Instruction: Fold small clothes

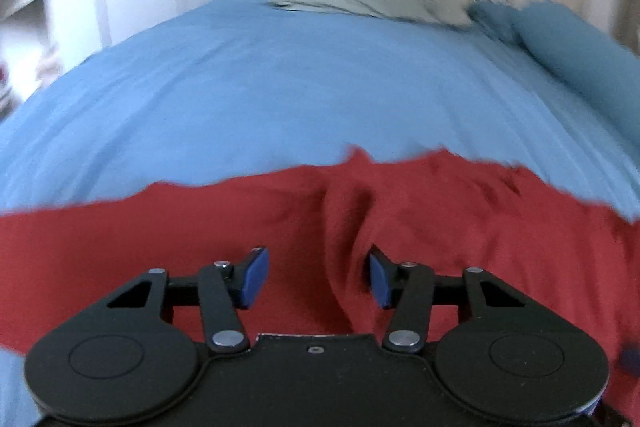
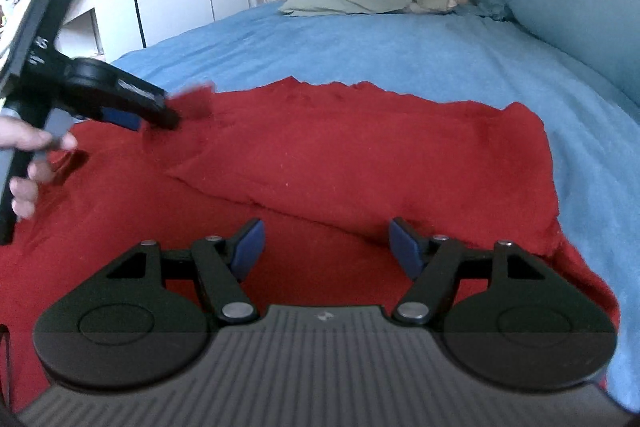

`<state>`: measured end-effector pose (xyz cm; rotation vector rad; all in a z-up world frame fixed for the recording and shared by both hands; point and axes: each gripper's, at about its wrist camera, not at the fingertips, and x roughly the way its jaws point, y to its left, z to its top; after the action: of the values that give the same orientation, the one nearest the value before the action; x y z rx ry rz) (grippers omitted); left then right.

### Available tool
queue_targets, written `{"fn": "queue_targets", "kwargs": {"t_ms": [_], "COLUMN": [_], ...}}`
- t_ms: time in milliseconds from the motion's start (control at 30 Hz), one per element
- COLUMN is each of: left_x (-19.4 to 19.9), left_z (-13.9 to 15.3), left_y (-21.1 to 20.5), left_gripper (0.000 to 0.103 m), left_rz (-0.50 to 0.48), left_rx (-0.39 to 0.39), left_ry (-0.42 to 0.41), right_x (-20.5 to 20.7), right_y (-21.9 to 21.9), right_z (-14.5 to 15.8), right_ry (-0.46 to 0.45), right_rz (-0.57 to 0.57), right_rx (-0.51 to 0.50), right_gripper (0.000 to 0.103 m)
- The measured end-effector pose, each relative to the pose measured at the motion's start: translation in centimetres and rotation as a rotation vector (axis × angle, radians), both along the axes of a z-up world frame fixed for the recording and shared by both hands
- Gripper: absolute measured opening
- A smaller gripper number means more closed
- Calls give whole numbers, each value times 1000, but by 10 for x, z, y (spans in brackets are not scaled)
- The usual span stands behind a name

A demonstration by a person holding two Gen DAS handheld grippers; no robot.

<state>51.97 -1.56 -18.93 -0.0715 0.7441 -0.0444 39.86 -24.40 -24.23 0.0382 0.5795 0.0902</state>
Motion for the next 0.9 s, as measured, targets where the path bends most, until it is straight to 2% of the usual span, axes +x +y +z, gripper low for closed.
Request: {"fn": "queue_targets", "kwargs": {"t_ms": [100,200,400,433,500,567,800,900], "left_x": [0,-4,7,6,9,8,-24,-39], "left_z": [-10,-16,-18,-16,-15,-15,15,15], "left_y": [24,33,51,53,53,53,60,65], "left_gripper": [55,55,53,47,4,4,4,4], "left_rz": [-3,-50,-2,0,8,13,-16,-11], "left_rx": [-123,-210,-365,-366,-344,-347,-327,-259], "left_ry": [48,49,52,56,67,77,-22,-63], "right_x": [1,2,8,8,8,8,-1,-12], "right_y": [0,1,6,6,6,7,0,-11], "right_z": [0,0,1,1,0,0,8,10], "right_ry": [1,4,9,9,9,9,6,16], "right_rz": [2,3,3,3,3,4,-21,-45], "right_rx": [-1,-5,-15,-15,-19,-21,-10,-15], "right_gripper": [85,85,85,85,85,85,85,86]}}
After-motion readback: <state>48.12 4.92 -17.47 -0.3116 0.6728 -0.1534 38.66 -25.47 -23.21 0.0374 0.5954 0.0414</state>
